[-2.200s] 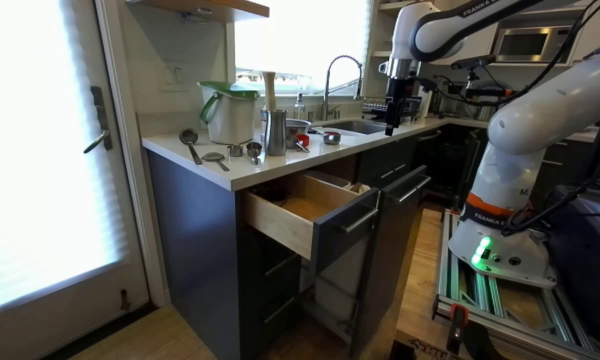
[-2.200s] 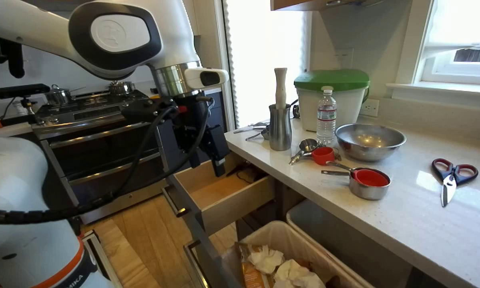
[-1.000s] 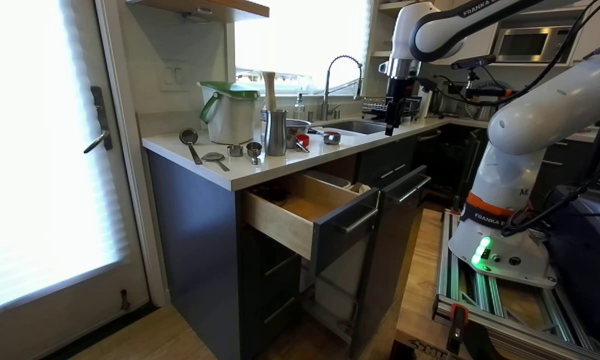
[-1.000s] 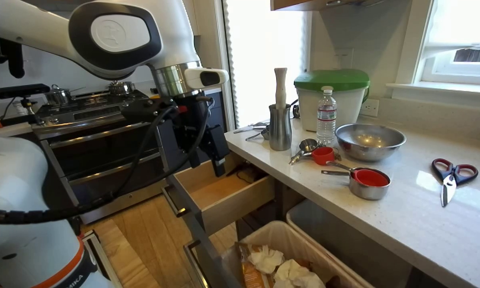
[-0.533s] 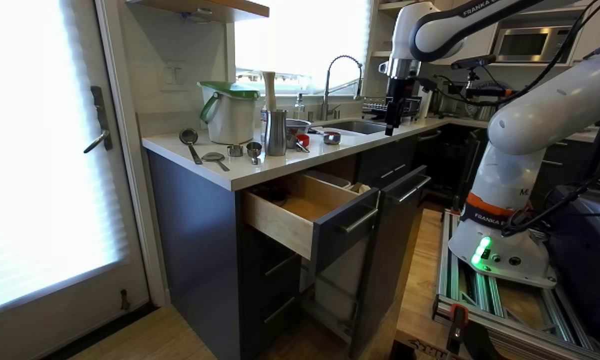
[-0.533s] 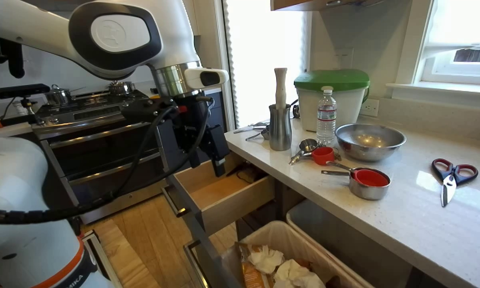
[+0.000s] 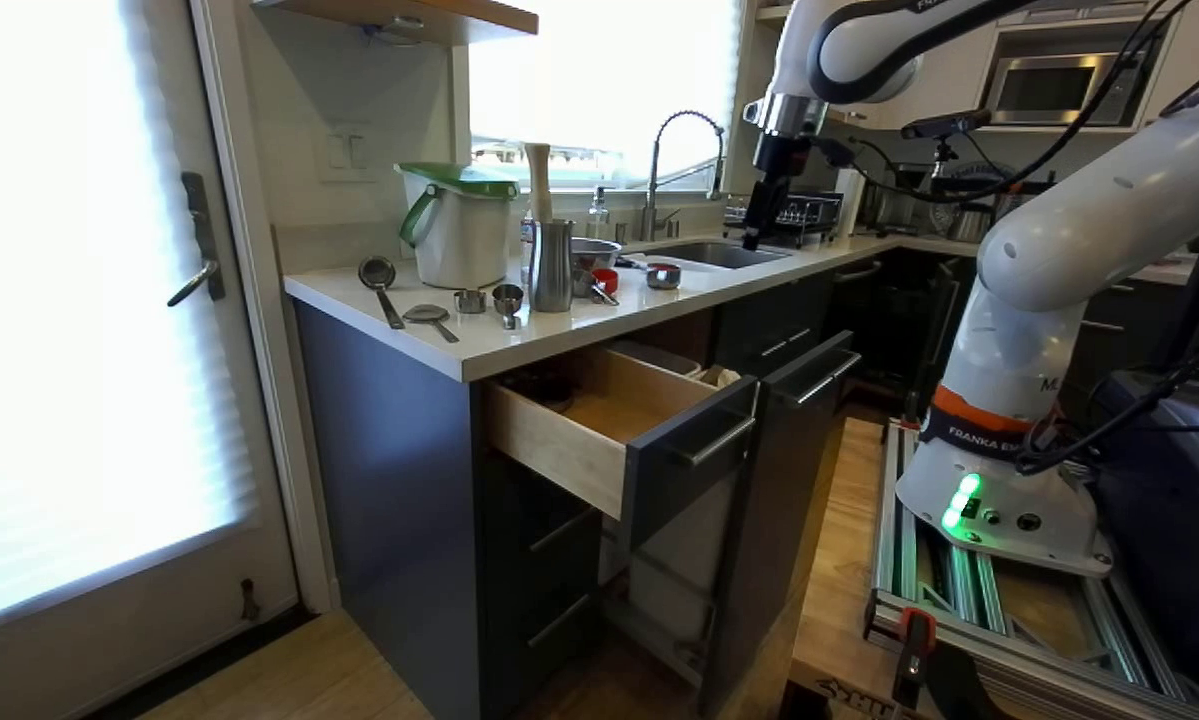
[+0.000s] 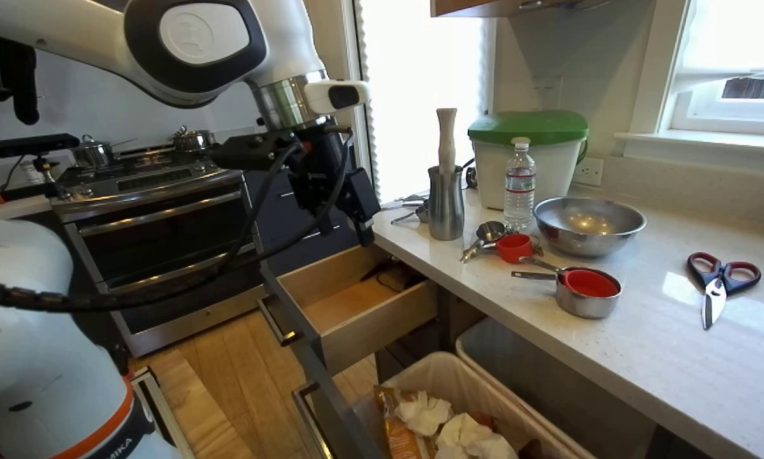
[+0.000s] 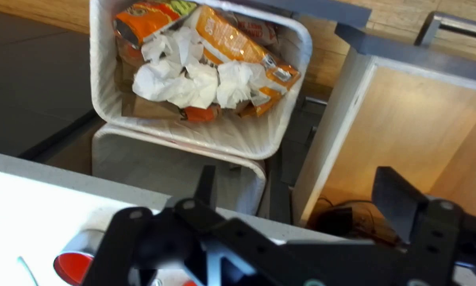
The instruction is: Move the silver measuring cup on the left to the left then place the orange measuring cup on the left inside the orange measuring cup on the right
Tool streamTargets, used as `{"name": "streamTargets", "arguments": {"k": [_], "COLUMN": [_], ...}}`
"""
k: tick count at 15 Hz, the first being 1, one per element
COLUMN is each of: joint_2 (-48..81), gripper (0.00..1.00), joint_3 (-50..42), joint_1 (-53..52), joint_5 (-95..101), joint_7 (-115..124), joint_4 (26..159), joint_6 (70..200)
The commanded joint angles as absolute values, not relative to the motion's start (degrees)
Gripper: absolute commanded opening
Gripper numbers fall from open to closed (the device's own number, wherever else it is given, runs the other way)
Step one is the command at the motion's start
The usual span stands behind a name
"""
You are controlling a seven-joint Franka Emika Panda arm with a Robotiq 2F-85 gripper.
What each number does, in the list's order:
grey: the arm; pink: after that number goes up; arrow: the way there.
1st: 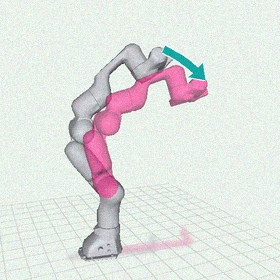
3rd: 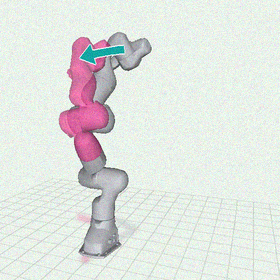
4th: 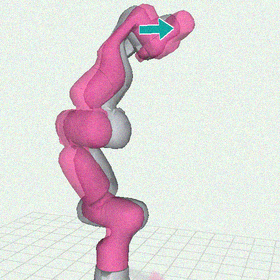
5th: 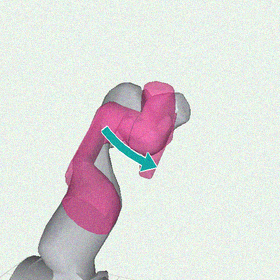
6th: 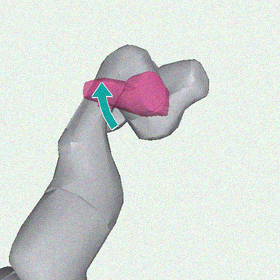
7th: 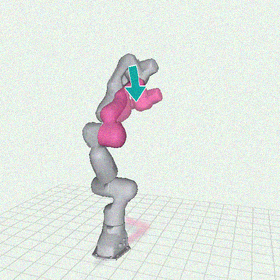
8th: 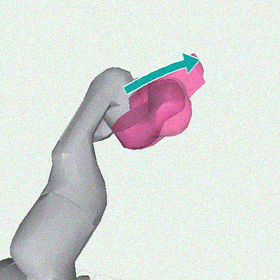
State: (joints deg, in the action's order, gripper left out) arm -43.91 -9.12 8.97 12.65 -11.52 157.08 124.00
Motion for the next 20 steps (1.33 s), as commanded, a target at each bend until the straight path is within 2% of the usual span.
{"name": "streamTargets", "arguments": {"k": [1,16,17,20], "joint_2": [-38.4,-21.4,-24.2,-22.2], "gripper": [1.00,1.00,1.00,1.00], "joint_3": [-9.4,-9.2,-9.1,-9.0], "joint_1": [4.8,3.8,4.0,4.0], "joint_5": [7.6,-7.2,-6.1,-6.2], "joint_7": [-11.0,-6.1,-7.0,-6.8], "joint_4": [153.3,144.6,146.2,144.9], "joint_6": [127.2,138.9,136.6,138.1]}}
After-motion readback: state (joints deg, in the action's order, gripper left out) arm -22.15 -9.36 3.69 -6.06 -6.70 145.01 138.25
